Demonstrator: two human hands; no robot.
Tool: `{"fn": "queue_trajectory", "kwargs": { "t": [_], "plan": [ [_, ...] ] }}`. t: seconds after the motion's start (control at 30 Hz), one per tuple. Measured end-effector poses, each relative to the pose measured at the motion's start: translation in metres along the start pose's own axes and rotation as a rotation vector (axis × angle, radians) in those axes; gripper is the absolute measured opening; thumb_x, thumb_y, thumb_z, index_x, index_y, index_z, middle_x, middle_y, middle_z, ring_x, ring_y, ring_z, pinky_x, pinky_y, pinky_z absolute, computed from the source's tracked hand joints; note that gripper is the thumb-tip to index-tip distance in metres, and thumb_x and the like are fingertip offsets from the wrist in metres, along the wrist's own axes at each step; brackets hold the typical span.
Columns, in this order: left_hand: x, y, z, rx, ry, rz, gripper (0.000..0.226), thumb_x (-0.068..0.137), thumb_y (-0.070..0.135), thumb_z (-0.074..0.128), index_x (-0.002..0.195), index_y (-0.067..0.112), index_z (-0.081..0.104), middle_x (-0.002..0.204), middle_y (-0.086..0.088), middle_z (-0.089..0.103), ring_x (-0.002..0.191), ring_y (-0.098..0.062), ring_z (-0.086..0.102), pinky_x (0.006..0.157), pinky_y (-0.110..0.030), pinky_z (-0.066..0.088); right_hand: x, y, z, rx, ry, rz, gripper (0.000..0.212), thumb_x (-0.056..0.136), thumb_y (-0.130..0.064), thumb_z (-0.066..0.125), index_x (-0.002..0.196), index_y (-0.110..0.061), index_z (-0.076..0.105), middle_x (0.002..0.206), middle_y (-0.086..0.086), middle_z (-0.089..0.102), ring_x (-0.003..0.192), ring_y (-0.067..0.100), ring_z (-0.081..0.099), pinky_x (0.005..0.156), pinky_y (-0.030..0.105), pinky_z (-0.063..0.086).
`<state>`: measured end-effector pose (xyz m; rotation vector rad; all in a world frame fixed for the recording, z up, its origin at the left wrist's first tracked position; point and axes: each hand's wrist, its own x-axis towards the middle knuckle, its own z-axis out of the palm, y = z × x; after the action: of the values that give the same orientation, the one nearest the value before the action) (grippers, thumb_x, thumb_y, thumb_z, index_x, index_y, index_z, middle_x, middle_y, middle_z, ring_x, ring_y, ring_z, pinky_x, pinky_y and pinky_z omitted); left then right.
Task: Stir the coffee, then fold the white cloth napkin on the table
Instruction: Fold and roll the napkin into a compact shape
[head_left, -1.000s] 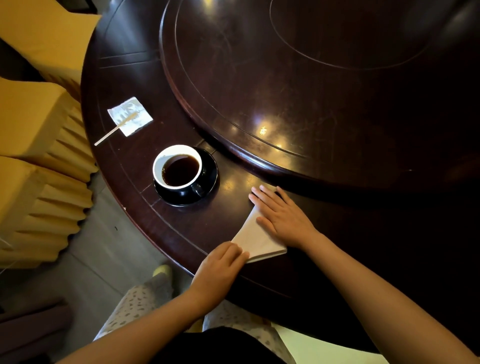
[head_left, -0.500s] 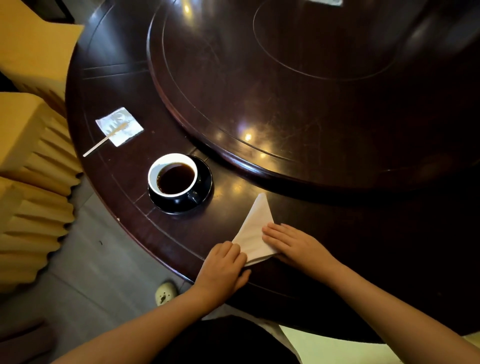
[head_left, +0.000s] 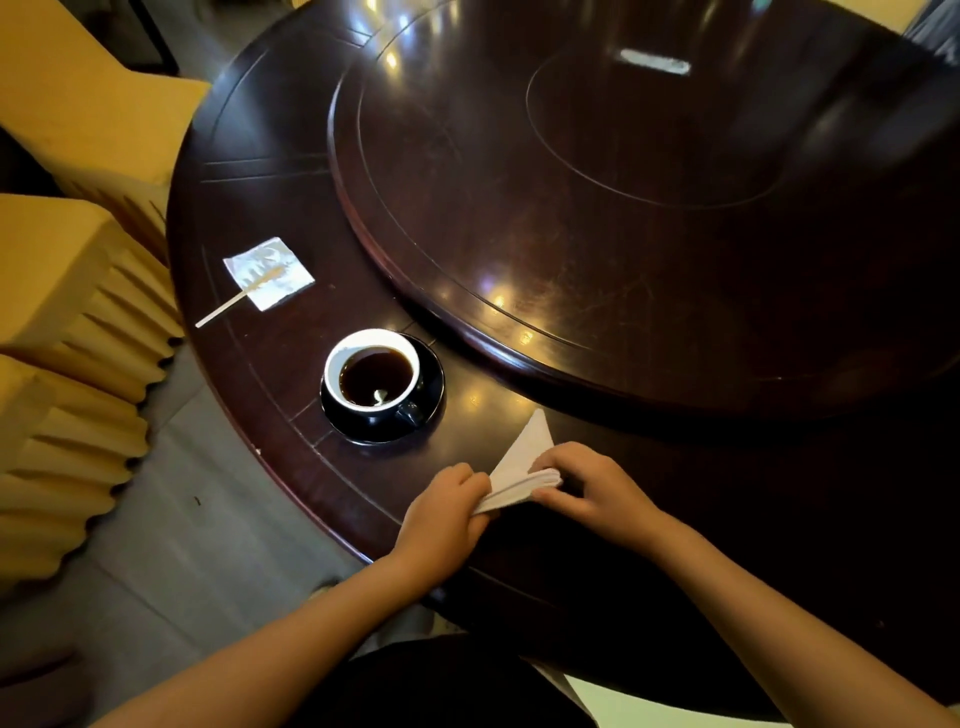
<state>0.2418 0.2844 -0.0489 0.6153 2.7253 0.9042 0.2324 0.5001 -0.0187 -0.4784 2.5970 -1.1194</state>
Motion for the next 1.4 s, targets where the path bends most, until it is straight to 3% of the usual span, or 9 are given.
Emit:
{"fn": "queue_trajectory", "kwargs": {
  "t": [0.1, 0.2, 0.33, 0.43, 0.67, 0.83, 1.07, 1.2, 1.4],
  "plan": [
    [0.003, -0.002, -0.03, -0.205, -0.006, -0.002, 0.033, 0.073, 0.05, 0.046, 0.077, 0.018, 0.056, 0.072, 0.015, 0.04, 0.07, -0.003, 0.042, 0.059, -0.021, 0.032, 0.013, -0.014, -0.009, 0.241, -0.089, 0.037, 0.031, 0.078, -0.025, 0.073, 0.108, -0.017, 0.066, 0.106, -0.006, 0.066, 0.102, 0.005, 0.059, 0.089, 0.02, 0.047],
    [0.006, -0.007, -0.061, -0.317, -0.031, 0.02, 0.025, 0.073, 0.05, 0.054, 0.069, 0.026, 0.046, 0.07, 0.014, 0.044, 0.068, 0.0, 0.044, 0.063, -0.018, 0.035, 0.029, -0.029, -0.019, 0.305, -0.07, 0.073, 0.019, 0.081, -0.017, 0.07, 0.099, -0.012, 0.071, 0.094, 0.005, 0.071, 0.09, 0.012, 0.065, 0.078, 0.028, 0.048],
    [0.01, -0.007, -0.095, -0.483, -0.219, -0.069, 0.021, 0.089, 0.03, 0.058, 0.08, 0.016, 0.044, 0.068, 0.001, 0.058, 0.057, -0.024, 0.063, 0.043, -0.033, 0.046, 0.046, -0.049, -0.03, 0.311, -0.043, 0.095, 0.017, 0.083, -0.018, 0.067, 0.099, -0.018, 0.072, 0.097, 0.007, 0.072, 0.092, 0.018, 0.066, 0.08, 0.03, 0.051],
    [0.013, -0.01, -0.113, -0.436, -0.23, -0.02, 0.018, 0.093, 0.027, 0.052, 0.081, 0.019, 0.042, 0.058, -0.01, 0.06, 0.049, -0.026, 0.061, 0.044, -0.018, 0.042, 0.055, -0.061, -0.03, 0.38, -0.013, 0.171, 0.015, 0.085, -0.017, 0.065, 0.096, -0.023, 0.07, 0.099, 0.005, 0.071, 0.093, 0.015, 0.065, 0.08, 0.027, 0.051],
    [0.026, -0.035, -0.164, -0.504, -0.28, 0.064, 0.022, 0.093, 0.023, 0.053, 0.075, 0.022, 0.04, 0.057, 0.006, 0.048, 0.036, -0.007, 0.049, 0.041, -0.015, 0.036, 0.058, -0.079, -0.012, 0.556, -0.098, 0.396, 0.036, 0.078, -0.04, 0.067, 0.107, -0.018, 0.067, 0.105, 0.008, 0.068, 0.096, 0.017, 0.064, 0.082, 0.026, 0.049],
    [0.041, -0.061, -0.196, -0.555, -0.464, 0.039, 0.017, 0.094, 0.02, 0.051, 0.079, 0.019, 0.043, 0.048, 0.004, 0.055, 0.036, -0.006, 0.049, 0.041, -0.014, 0.036, 0.057, -0.103, -0.003, 0.55, 0.091, 0.46, 0.011, 0.085, -0.031, 0.064, 0.076, -0.03, 0.07, 0.07, -0.016, 0.062, 0.069, 0.001, 0.056, 0.064, 0.015, 0.041],
    [0.032, -0.068, -0.205, -0.581, -0.693, -0.074, 0.007, 0.093, 0.016, 0.05, 0.087, 0.017, 0.046, 0.076, -0.006, 0.059, 0.052, -0.008, 0.062, 0.049, -0.019, 0.048, 0.044, -0.131, 0.011, 0.336, 0.181, 0.581, 0.009, 0.084, -0.023, 0.067, 0.076, -0.028, 0.07, 0.081, -0.009, 0.064, 0.079, 0.007, 0.06, 0.073, 0.021, 0.045],
    [0.016, -0.07, -0.171, -0.127, -0.561, 0.16, 0.022, 0.083, 0.021, 0.055, 0.07, 0.026, 0.039, 0.072, 0.007, 0.043, 0.062, -0.007, 0.044, 0.056, -0.021, 0.034, 0.042, -0.127, 0.015, -0.156, 0.111, 0.612, 0.011, 0.085, -0.025, 0.065, 0.08, -0.036, 0.066, 0.091, -0.01, 0.05, 0.091, 0.012, 0.051, 0.081, 0.028, 0.043],
    [-0.008, -0.063, -0.116, -0.176, -0.329, 0.127, 0.015, 0.09, 0.028, 0.052, 0.082, 0.021, 0.041, 0.085, 0.004, 0.042, 0.072, -0.01, 0.045, 0.056, -0.017, 0.033, 0.065, -0.113, 0.013, -0.308, 0.227, 0.546, 0.019, 0.089, -0.019, 0.059, 0.105, -0.018, 0.069, 0.098, -0.003, 0.049, 0.085, 0.014, 0.053, 0.073, 0.025, 0.043]
  ]
}}
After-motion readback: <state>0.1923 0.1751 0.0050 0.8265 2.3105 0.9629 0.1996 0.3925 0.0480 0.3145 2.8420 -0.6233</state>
